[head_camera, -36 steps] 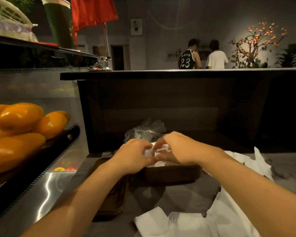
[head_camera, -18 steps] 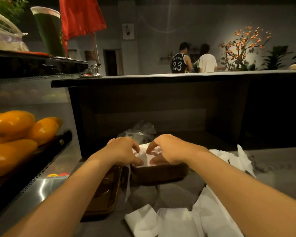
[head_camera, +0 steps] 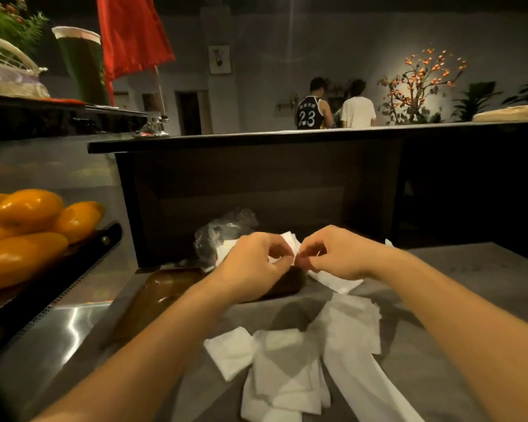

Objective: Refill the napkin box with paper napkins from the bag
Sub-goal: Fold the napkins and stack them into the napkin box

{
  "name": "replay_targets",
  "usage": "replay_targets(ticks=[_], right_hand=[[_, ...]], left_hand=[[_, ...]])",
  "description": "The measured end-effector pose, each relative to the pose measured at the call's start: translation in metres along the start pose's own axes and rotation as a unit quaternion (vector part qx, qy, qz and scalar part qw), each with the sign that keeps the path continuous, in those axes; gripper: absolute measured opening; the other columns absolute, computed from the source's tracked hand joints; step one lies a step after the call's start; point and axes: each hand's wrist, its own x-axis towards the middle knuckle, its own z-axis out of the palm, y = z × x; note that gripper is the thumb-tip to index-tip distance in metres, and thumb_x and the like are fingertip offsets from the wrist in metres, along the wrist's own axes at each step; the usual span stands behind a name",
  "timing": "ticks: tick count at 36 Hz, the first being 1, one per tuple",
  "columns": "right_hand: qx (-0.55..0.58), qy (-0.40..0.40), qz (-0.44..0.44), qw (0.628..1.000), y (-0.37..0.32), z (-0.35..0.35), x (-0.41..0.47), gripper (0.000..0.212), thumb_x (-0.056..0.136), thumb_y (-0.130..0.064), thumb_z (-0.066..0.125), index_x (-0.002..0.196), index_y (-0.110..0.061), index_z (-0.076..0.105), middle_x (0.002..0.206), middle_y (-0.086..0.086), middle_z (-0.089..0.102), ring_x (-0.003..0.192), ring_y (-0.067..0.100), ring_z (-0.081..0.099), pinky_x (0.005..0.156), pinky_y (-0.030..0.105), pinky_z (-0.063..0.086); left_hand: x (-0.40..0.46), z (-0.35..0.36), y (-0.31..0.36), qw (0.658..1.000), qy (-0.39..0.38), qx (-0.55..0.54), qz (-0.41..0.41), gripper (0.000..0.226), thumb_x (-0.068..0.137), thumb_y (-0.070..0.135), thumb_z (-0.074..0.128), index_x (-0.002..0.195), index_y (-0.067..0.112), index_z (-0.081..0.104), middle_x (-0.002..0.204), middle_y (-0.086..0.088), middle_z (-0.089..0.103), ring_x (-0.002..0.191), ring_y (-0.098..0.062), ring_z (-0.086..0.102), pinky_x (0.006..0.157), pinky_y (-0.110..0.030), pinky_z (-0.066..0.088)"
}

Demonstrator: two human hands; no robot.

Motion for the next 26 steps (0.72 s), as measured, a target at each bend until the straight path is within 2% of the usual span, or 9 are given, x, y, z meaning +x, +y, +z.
replay_targets(ticks=[3, 5, 7, 10, 12, 15, 17, 21, 26], right_hand=[[-0.080, -0.082, 0.044, 0.992, 0.026, -0.002, -0.023, 0.014, 0.094, -0.025, 0.068, 0.098, -0.037, 0.074, 0.102, -0.010, 0.071, 0.097, 0.012, 0.065, 0.091, 0.033, 0.057], [-0.108, -0.117, 0.071, 0.985, 0.042, -0.002, -0.038, 0.012, 0.093, -0.029, 0.072, 0.100, -0.038, 0.069, 0.107, -0.012, 0.068, 0.098, 0.007, 0.063, 0.088, 0.027, 0.053], [-0.103, -0.110, 0.087, 0.985, 0.056, 0.000, -0.049, 0.018, 0.090, -0.034, 0.075, 0.106, -0.035, 0.066, 0.108, -0.011, 0.065, 0.097, 0.008, 0.061, 0.084, 0.024, 0.052], [-0.095, -0.085, 0.110, 0.986, 0.071, 0.008, -0.057, 0.036, 0.083, -0.044, 0.079, 0.111, -0.034, 0.059, 0.110, -0.008, 0.060, 0.096, 0.012, 0.060, 0.086, 0.029, 0.056], [-0.091, -0.082, 0.124, 0.985, 0.078, 0.014, -0.058, 0.047, 0.081, -0.051, 0.078, 0.117, -0.033, 0.054, 0.110, -0.008, 0.058, 0.097, 0.014, 0.059, 0.090, 0.032, 0.055], [-0.065, -0.045, 0.147, 0.986, 0.087, 0.020, -0.055, 0.056, 0.080, -0.062, 0.072, 0.123, -0.033, 0.050, 0.107, -0.009, 0.057, 0.099, 0.015, 0.058, 0.093, 0.036, 0.053], [-0.046, -0.021, 0.137, 0.989, 0.091, 0.022, -0.051, 0.048, 0.081, -0.061, 0.073, 0.116, -0.032, 0.056, 0.104, -0.010, 0.058, 0.098, 0.014, 0.060, 0.092, 0.036, 0.055], [-0.005, 0.019, 0.087, 0.996, 0.093, 0.028, -0.043, 0.023, 0.078, -0.042, 0.082, 0.092, -0.033, 0.067, 0.096, -0.009, 0.066, 0.089, 0.012, 0.064, 0.086, 0.036, 0.059], [0.026, 0.021, 0.052, 0.998, 0.089, 0.029, -0.038, 0.023, 0.078, -0.037, 0.084, 0.092, -0.031, 0.067, 0.095, -0.010, 0.067, 0.088, 0.011, 0.064, 0.082, 0.032, 0.059]], left_hand=[[-0.009, 0.026, 0.014, 0.994, -0.106, 0.001, 0.007, 0.015, 0.095, 0.034, 0.067, 0.107, 0.027, 0.073, 0.099, 0.014, 0.070, 0.090, -0.005, 0.065, 0.077, -0.016, 0.051], [-0.013, 0.042, 0.021, 0.985, -0.170, 0.020, 0.001, 0.022, 0.092, 0.040, 0.070, 0.112, 0.031, 0.071, 0.106, 0.015, 0.066, 0.096, -0.006, 0.063, 0.082, -0.022, 0.054], [-0.015, 0.058, 0.023, 0.980, -0.190, 0.054, -0.002, 0.035, 0.087, 0.043, 0.075, 0.119, 0.032, 0.065, 0.115, 0.014, 0.062, 0.102, -0.007, 0.061, 0.091, -0.028, 0.056], [-0.015, 0.075, 0.021, 0.978, -0.189, 0.085, -0.012, 0.055, 0.078, 0.050, 0.081, 0.123, 0.032, 0.055, 0.116, 0.010, 0.058, 0.101, -0.011, 0.060, 0.092, -0.034, 0.057], [-0.015, 0.081, 0.017, 0.977, -0.196, 0.075, -0.034, 0.054, 0.076, 0.054, 0.081, 0.118, 0.032, 0.054, 0.111, 0.011, 0.059, 0.097, -0.011, 0.060, 0.089, -0.034, 0.058], [-0.014, 0.089, 0.012, 0.983, -0.167, 0.047, -0.055, 0.050, 0.075, 0.064, 0.076, 0.108, 0.034, 0.056, 0.099, 0.014, 0.060, 0.088, -0.007, 0.061, 0.076, -0.024, 0.055], [-0.012, 0.092, 0.009, 0.987, -0.143, 0.036, -0.060, 0.045, 0.076, 0.064, 0.075, 0.105, 0.034, 0.058, 0.096, 0.014, 0.061, 0.086, -0.007, 0.062, 0.074, -0.025, 0.056], [-0.007, 0.097, 0.002, 0.989, -0.129, -0.018, -0.074, 0.036, 0.077, 0.054, 0.080, 0.100, 0.033, 0.062, 0.093, 0.010, 0.065, 0.084, -0.010, 0.065, 0.080, -0.034, 0.061], [-0.009, 0.101, -0.003, 0.986, -0.106, -0.096, -0.080, 0.035, 0.074, 0.045, 0.086, 0.095, 0.034, 0.062, 0.094, 0.009, 0.066, 0.085, -0.012, 0.065, 0.073, -0.027, 0.059]])
